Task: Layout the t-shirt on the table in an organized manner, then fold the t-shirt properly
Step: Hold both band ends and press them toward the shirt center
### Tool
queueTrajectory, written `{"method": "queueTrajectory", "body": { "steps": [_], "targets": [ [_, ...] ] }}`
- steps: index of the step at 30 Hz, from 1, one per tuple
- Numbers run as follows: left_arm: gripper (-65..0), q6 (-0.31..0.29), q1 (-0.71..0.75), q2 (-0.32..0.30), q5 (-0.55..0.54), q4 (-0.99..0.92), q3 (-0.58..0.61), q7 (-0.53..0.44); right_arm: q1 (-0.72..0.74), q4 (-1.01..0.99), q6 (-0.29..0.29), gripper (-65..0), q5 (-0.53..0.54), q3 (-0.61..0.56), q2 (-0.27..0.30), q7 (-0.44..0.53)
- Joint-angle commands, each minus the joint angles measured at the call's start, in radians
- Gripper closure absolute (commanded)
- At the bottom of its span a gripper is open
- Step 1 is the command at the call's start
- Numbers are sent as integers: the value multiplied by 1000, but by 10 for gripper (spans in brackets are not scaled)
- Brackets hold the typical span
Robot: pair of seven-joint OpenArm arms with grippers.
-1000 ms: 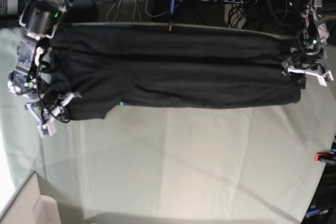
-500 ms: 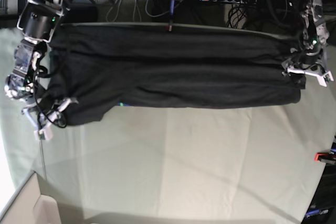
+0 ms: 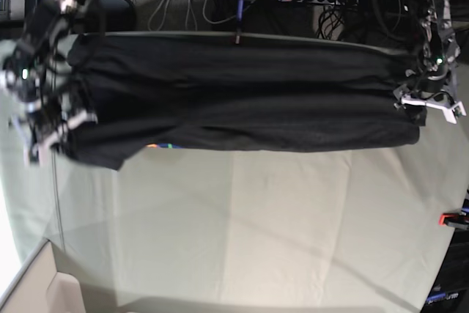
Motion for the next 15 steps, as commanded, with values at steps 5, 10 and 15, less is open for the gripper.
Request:
{"method": "queueTrajectory", "body": {
  "steps": [5, 10, 15],
  "targets": [
    [-454, 2, -7, -16, 2, 14, -2, -22, -83, 74, 3, 0, 18, 4, -13, 26],
    [-454, 2, -7, -16, 2, 14, 0, -22, -94, 16, 3, 0, 18, 2, -15, 27],
    [-455, 2, -7, -16, 2, 16, 0, -22, -86, -90, 3, 0, 18, 1, -10, 30]
  ]
}}
